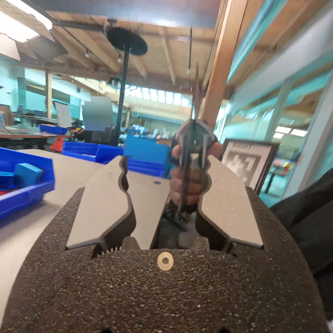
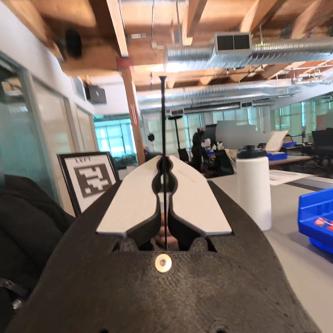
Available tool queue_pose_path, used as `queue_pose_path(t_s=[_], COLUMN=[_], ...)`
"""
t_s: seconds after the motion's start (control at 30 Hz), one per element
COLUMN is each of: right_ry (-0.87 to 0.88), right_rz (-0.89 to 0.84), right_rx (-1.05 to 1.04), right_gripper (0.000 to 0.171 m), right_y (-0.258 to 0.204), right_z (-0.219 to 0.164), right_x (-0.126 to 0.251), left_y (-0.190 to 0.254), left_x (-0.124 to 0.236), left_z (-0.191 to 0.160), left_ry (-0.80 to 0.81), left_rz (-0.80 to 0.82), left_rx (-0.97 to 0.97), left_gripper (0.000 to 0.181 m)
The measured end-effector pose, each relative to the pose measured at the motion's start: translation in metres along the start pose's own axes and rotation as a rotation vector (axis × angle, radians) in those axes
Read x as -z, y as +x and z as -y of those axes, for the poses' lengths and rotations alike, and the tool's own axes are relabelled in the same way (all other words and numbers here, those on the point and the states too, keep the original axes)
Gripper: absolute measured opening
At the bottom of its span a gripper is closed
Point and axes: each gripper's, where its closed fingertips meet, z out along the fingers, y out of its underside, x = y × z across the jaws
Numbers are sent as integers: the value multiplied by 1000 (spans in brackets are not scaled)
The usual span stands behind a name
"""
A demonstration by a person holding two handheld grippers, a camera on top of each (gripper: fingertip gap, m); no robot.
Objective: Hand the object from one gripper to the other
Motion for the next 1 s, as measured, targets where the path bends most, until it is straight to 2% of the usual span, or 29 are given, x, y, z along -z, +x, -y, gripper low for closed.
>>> queue_pose_path(t_s=[0.1,0.2,0.37,0.53,0.73,0.8,1.0], right_ry=[70,72,50,70,113,116,110], right_rz=[8,10,6,16,15,8,-45], right_rx=[-54,-76,-116,-178,-197,-192,-224], right_gripper=[1,1,1,1,1,2,1], right_y=[2,3,4,7,8,9,22], right_z=[8,5,-7,-11,-4,-4,-8], right_x=[4,1,-5,-7,-5,-4,-1], left_y=[-2,9,25,32,29,28,17], left_x=[-8,-18,-20,-15,-14,-15,-14], left_z=[-4,-15,-11,-6,-11,-12,-14], left_ry=[120,152,225,257,232,231,188], left_rz=[-49,-108,-143,-188,-203,-191,-63], left_rx=[178,247,207,228,237,230,81], left_gripper=[85,81,35,9,10,5,3])
